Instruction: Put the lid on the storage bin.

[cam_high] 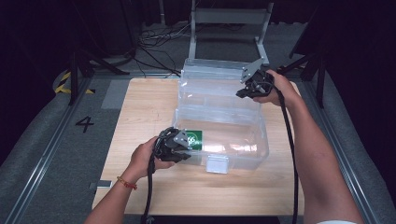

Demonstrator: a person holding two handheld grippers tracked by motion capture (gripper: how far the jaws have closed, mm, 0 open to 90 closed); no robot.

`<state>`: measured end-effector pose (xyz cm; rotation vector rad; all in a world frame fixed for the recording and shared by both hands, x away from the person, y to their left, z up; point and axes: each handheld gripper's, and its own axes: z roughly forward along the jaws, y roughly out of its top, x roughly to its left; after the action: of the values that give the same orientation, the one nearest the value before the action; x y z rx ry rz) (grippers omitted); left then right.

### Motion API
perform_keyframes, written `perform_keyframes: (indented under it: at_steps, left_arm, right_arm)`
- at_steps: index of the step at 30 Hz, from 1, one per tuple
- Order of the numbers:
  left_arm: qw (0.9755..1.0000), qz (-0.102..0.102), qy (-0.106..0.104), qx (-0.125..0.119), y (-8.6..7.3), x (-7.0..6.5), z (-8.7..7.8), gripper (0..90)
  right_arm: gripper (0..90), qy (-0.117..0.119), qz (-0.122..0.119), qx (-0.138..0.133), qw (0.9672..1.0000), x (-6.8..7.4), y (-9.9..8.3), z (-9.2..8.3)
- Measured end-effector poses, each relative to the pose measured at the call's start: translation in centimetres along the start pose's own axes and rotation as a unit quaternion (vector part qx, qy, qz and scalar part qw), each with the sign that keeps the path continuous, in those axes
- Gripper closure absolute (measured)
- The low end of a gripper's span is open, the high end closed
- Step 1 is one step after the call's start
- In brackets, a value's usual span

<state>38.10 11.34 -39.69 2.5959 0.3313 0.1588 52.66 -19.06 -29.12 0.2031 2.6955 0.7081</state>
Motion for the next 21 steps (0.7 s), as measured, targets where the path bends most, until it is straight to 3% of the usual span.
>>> perform_keyframes:
  at_steps: [4, 21]
  left_arm:
    - [0.9998, 0.01, 0.013, 0.007, 0.2, -0.4, 0.1, 76.6]
    - [0.9999, 0.003, 0.012, -0.005, 0.1, -0.4, 0.3, 76.5]
  right_arm:
    - [90.0, -0.001, -0.014, 0.007, 0.9999, 0.3, 0.5, -0.3]
    - [90.0, -0.005, -0.048, 0.032, 0.9983, 2.1, 1.9, -1.8]
